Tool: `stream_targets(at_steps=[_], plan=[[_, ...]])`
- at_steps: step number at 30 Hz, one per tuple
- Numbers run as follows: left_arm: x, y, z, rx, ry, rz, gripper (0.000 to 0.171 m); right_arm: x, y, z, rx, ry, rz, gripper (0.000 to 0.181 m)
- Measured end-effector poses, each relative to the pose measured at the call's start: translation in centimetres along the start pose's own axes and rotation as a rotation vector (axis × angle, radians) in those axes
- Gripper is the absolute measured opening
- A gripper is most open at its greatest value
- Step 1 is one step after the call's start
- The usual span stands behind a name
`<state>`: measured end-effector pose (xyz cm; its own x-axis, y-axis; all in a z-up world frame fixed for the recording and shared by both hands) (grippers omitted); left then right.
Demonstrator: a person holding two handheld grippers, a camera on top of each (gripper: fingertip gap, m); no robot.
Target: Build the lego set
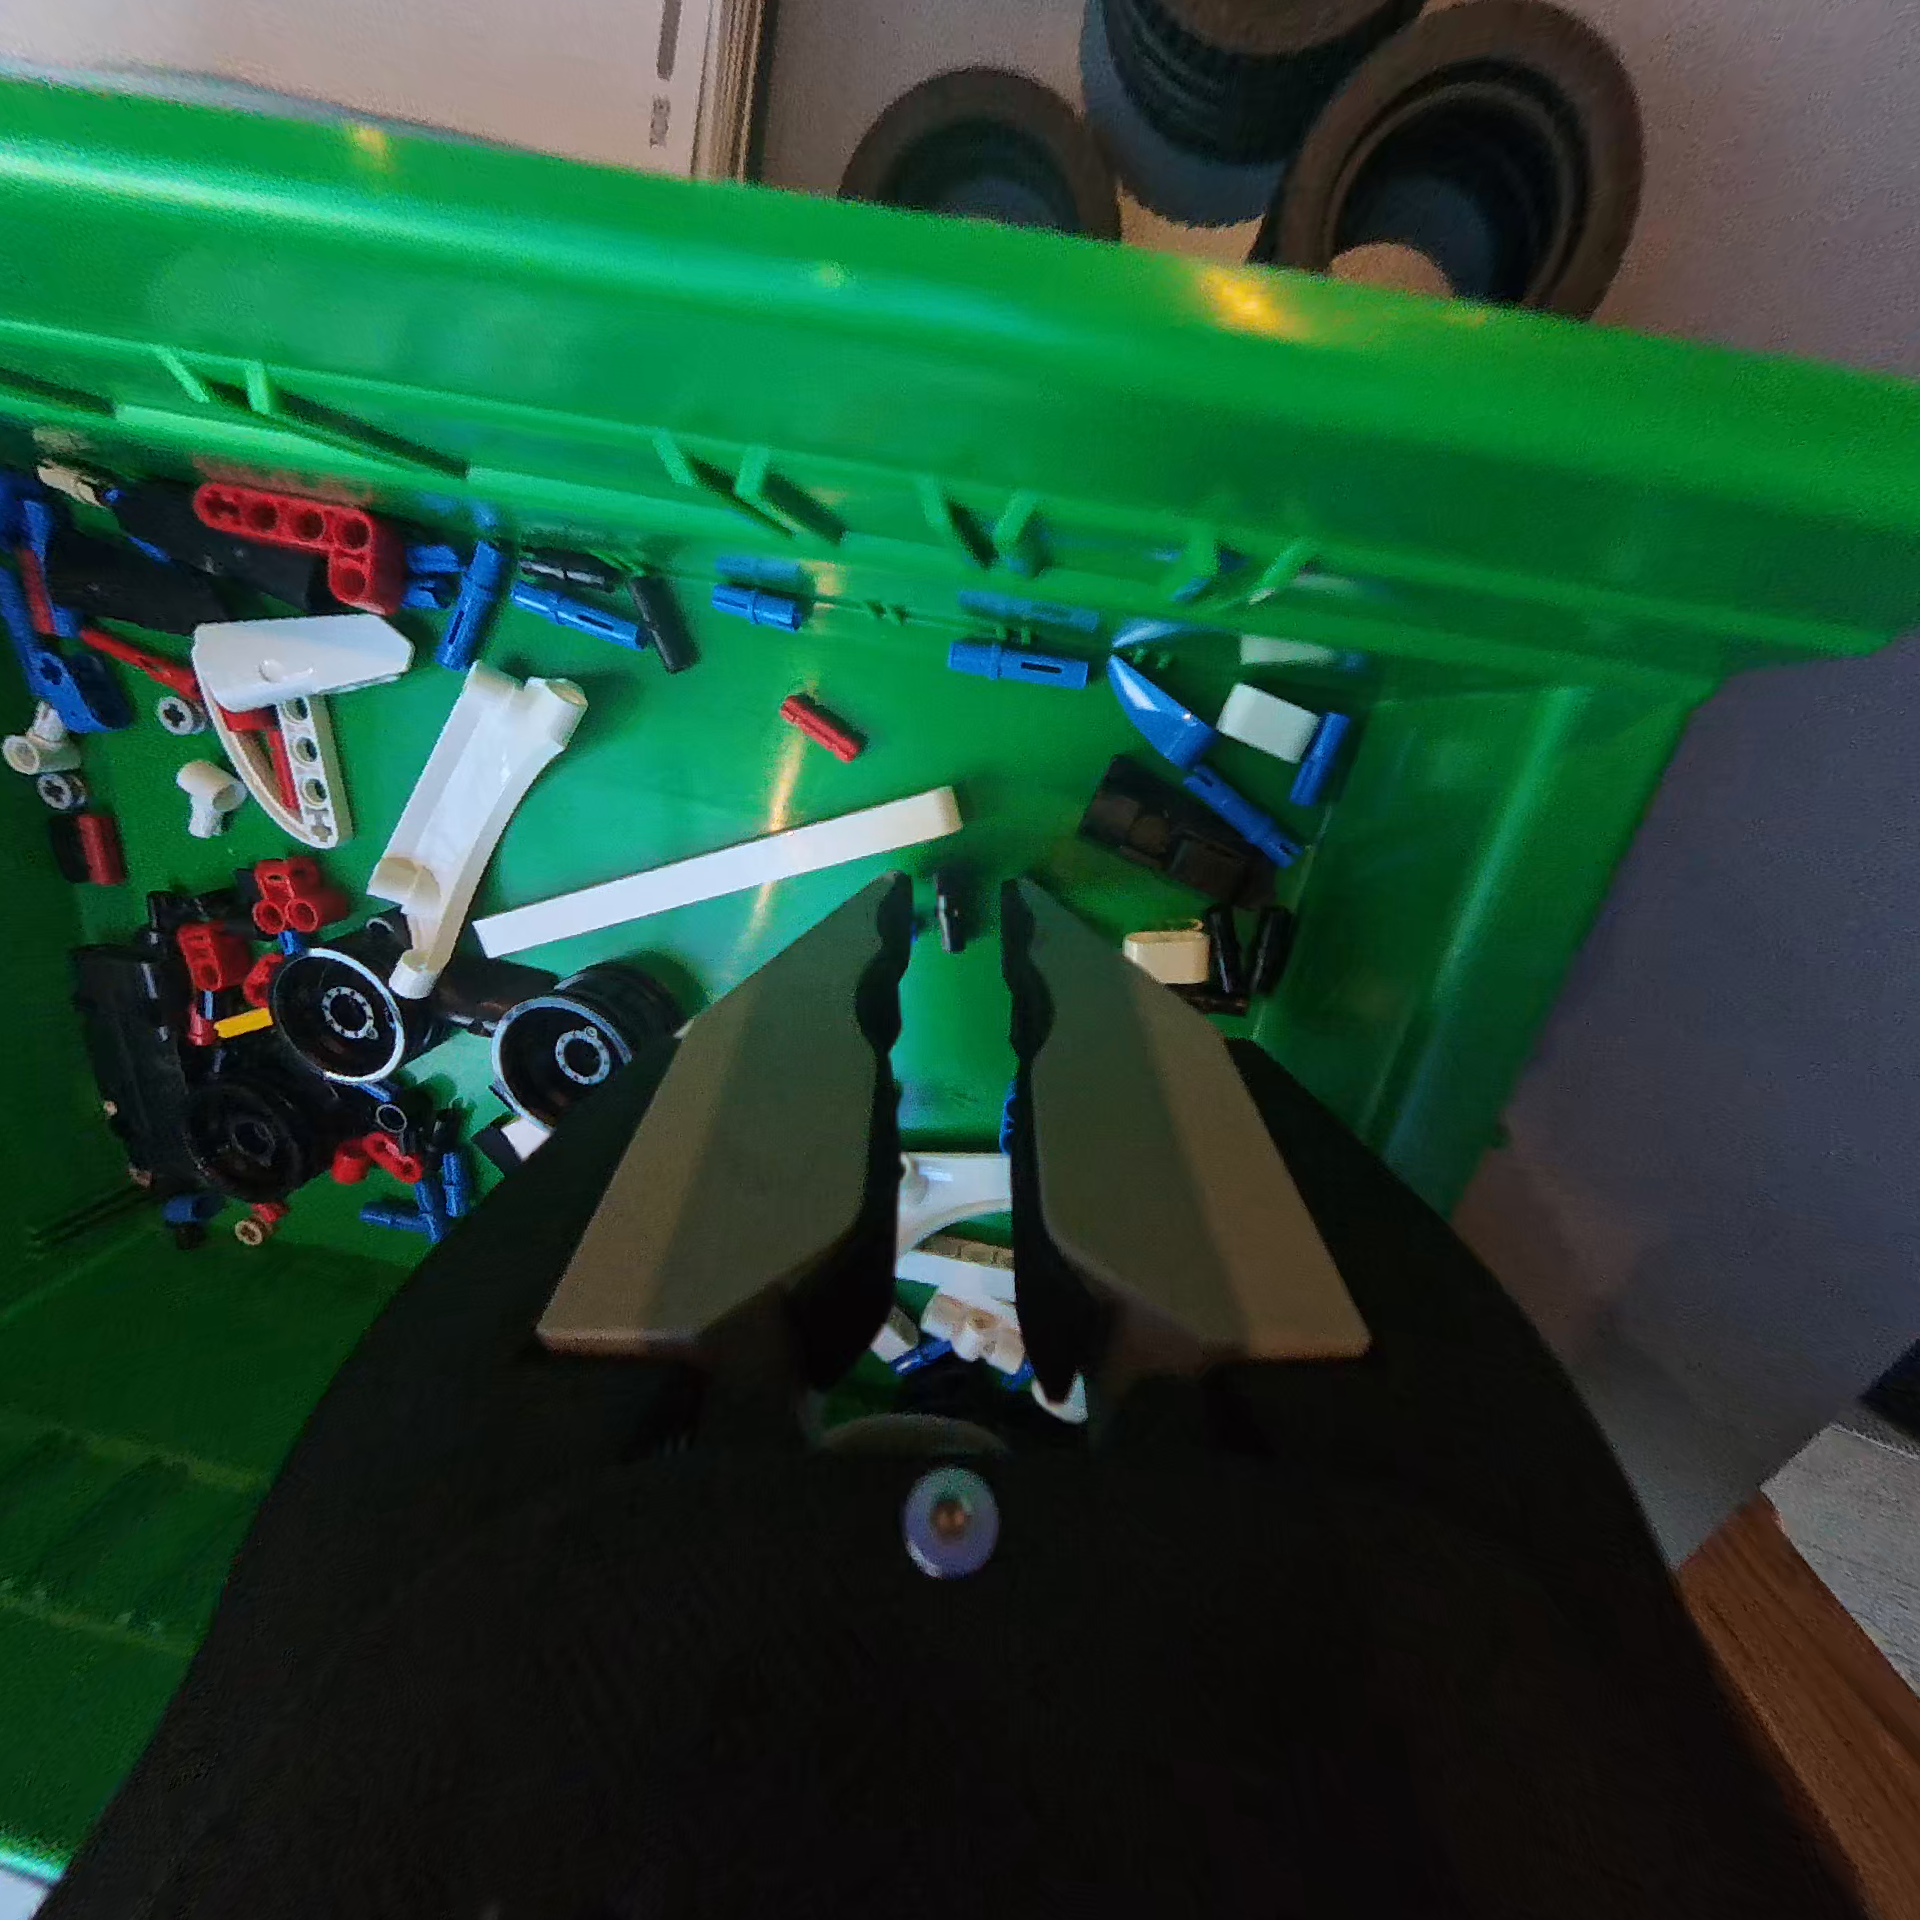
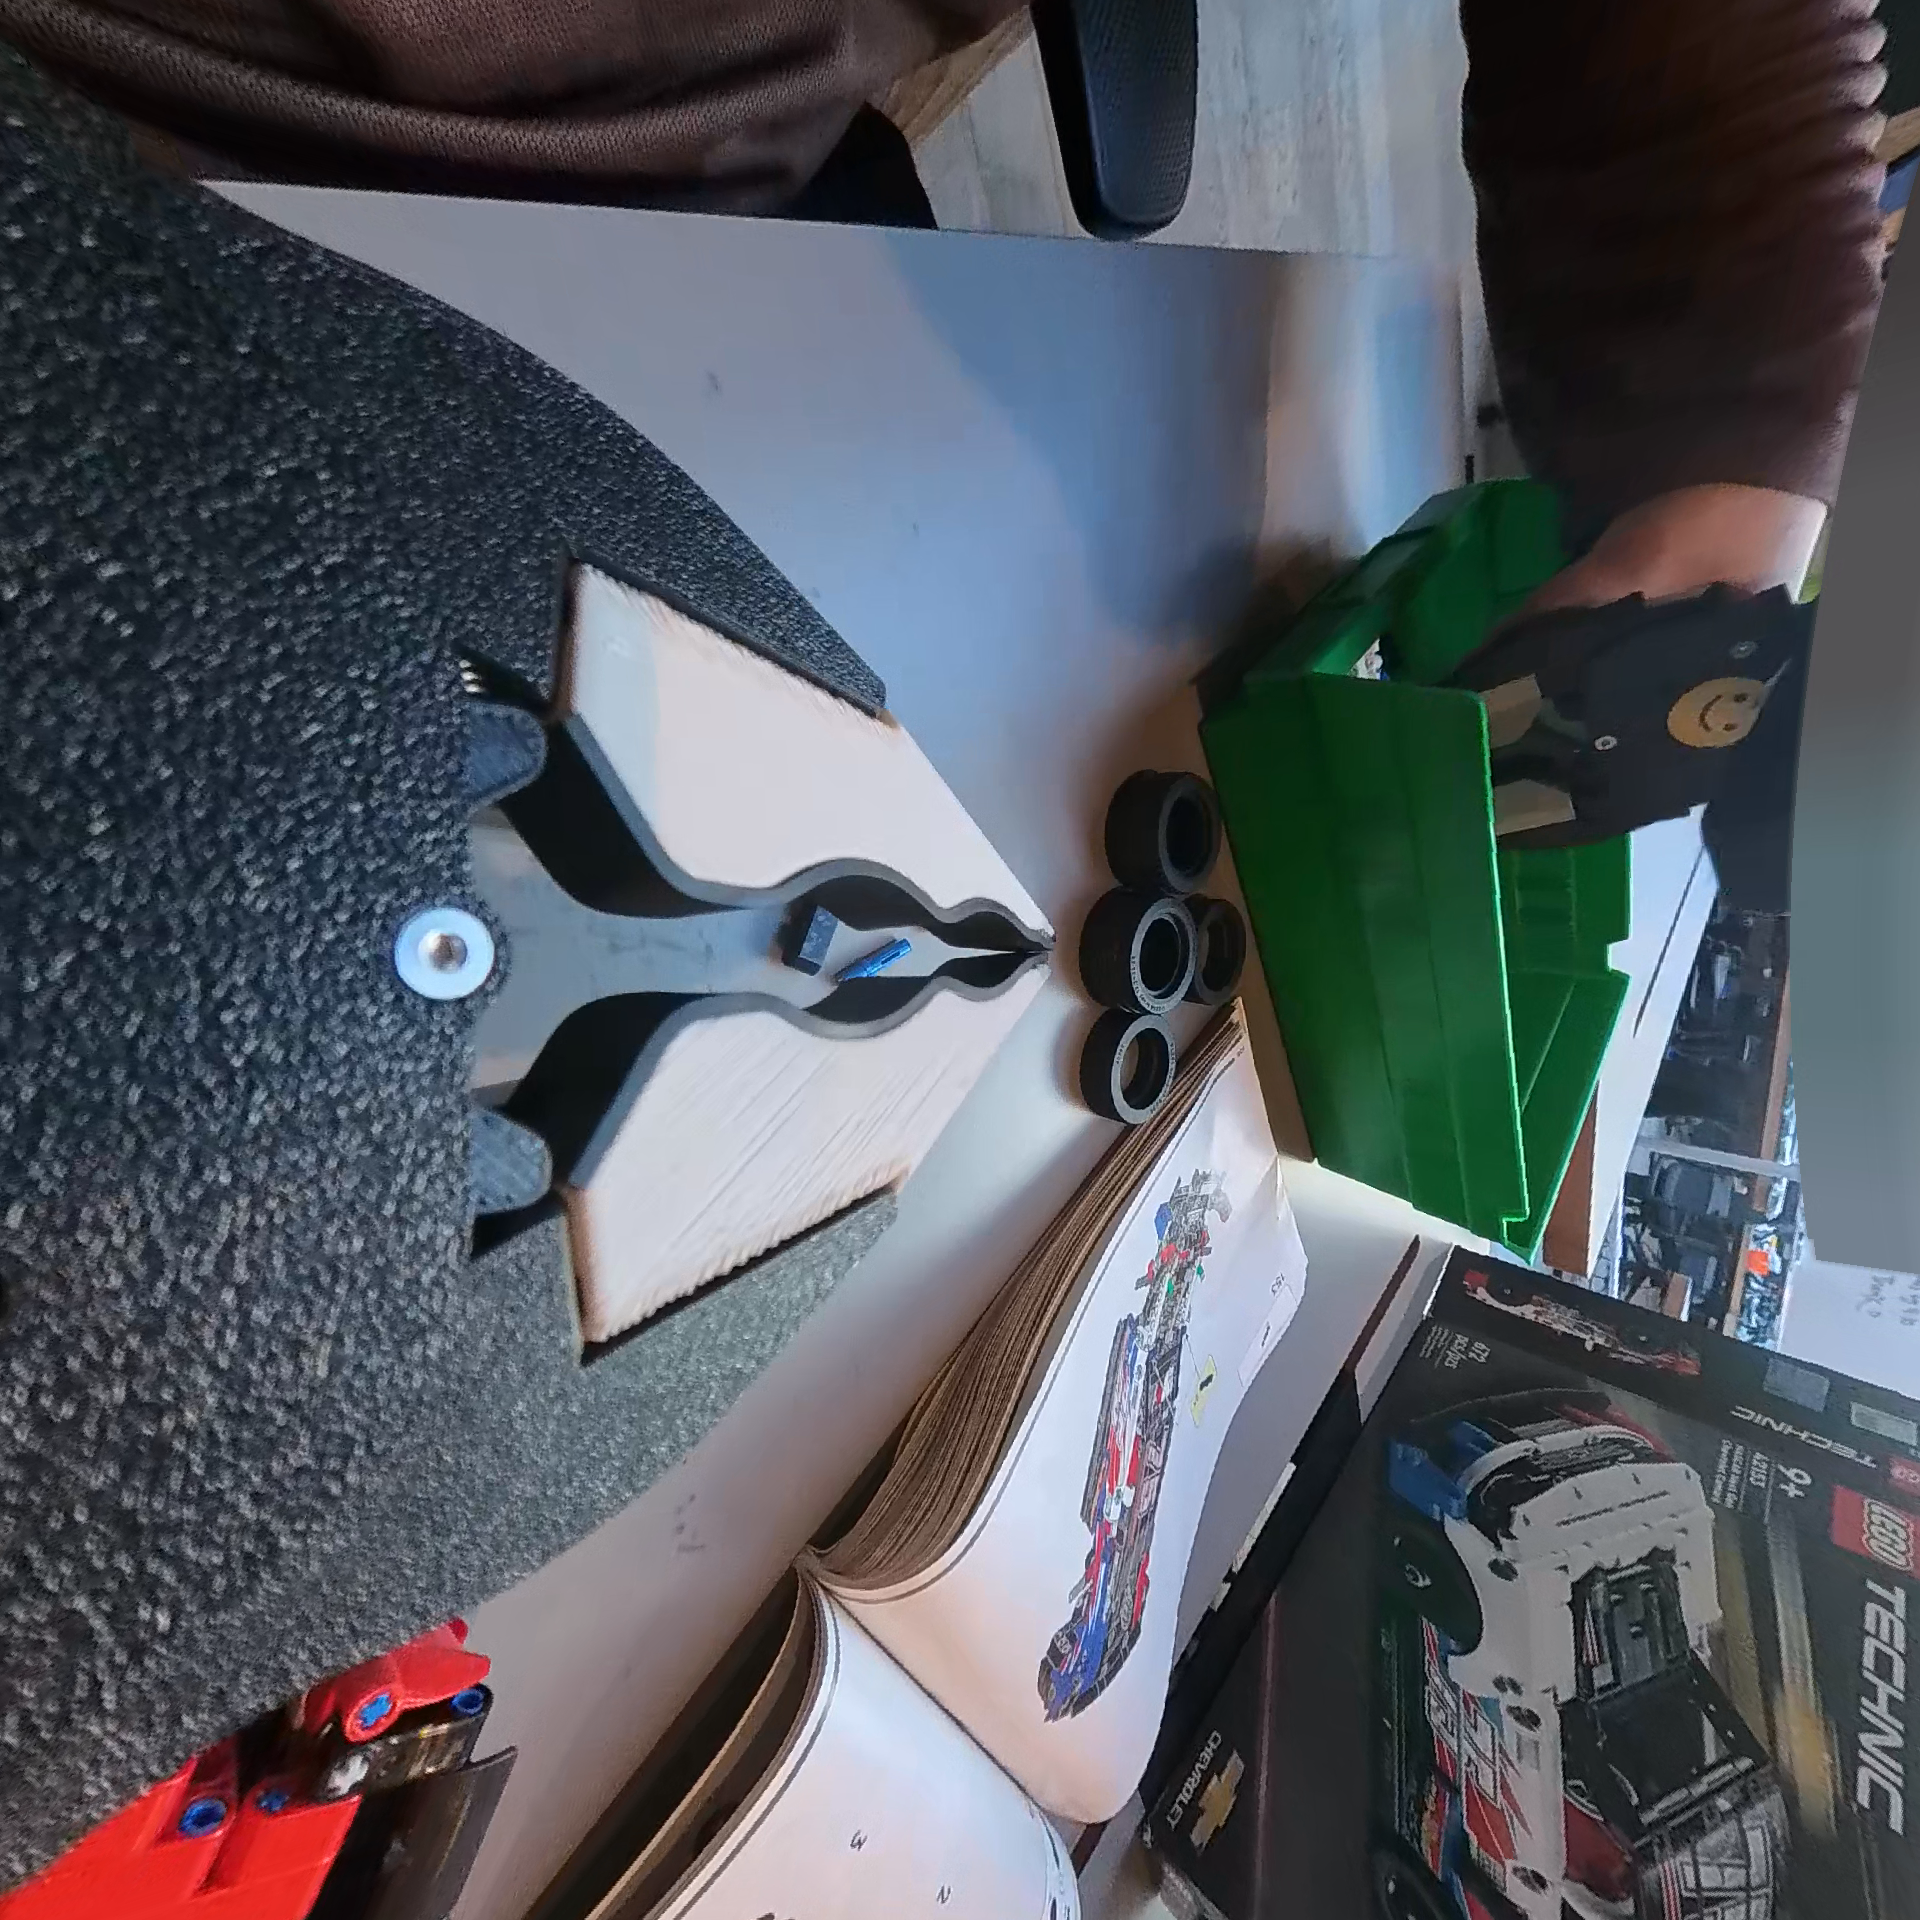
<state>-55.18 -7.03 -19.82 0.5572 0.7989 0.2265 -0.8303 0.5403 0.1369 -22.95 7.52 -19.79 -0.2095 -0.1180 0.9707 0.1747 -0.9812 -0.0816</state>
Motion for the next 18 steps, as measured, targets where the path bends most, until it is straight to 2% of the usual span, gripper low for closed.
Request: stream_targets(at_steps=[11, 15, 18], plan=[[-0.51, -0.01, 0.17, 0.013, 0.017, 0.032, 0.016, 0.02, 0.08, 0.15, 0.011, -0.013, 0.001, 0.000], [-0.58, 0.16, 0.03, -0.006, 0.005, 0.085, 0.009, 0.01, 0.13, 0.14, 0.016, -0.011, 0.004, 0.000], [-0.59, 0.52, -0.07, -0.041, 0.004, 0.204, 0.003, 0.01, 0.18, 0.11, 0.017, -0.008, 0.006, 0.000]])
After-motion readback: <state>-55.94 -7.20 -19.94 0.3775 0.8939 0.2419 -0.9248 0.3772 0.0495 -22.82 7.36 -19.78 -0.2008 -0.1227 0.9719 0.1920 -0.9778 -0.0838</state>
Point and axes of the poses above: each gripper's, where its closed fingertips meet, z back along the fingers, x out of its top, y = z × x across the jaws, the point moved 10 cm from there along z, back along the fingers, and after that the axes turned 1 degree about -z, right-handed, at the moved point
